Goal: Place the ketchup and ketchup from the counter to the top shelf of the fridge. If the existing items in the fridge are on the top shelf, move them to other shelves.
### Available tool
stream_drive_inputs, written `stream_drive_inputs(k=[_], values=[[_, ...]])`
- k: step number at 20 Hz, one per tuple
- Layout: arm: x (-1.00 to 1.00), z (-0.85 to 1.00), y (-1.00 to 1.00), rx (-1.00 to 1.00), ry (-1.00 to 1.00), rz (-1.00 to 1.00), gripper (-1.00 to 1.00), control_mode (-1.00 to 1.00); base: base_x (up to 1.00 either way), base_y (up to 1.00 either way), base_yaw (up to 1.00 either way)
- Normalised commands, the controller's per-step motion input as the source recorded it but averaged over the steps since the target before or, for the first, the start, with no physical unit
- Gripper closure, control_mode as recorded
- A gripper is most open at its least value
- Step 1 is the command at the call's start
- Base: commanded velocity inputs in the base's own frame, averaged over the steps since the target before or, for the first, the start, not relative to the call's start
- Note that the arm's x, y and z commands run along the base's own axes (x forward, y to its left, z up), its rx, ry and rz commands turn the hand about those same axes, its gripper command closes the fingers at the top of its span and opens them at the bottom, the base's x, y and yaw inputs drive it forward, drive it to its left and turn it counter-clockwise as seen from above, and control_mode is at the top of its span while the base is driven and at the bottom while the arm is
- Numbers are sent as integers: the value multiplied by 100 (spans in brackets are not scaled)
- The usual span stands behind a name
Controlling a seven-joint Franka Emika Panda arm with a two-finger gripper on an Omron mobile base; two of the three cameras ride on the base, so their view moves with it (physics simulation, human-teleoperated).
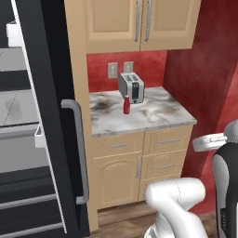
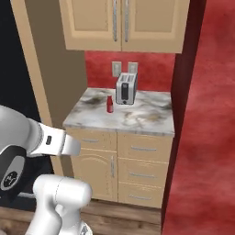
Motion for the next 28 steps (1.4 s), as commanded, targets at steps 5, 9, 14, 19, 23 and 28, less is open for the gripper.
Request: stream_drive_inputs(k=[5, 9, 14, 19, 23, 28], values=[[0, 0, 0, 0, 0, 0, -100, 100, 55, 0, 3], [0, 0, 0, 0, 0, 0, -100, 100, 53, 0, 0], [0, 0, 0, 0, 0, 0, -100, 100, 60, 10, 0], [0, 0, 0, 0, 0, 0, -100, 100, 50, 11, 0], [11, 0, 6, 0, 0, 0, -100, -100, 36, 11, 0], [39, 0, 21, 0, 0, 0, -100, -100, 0, 0, 0]])
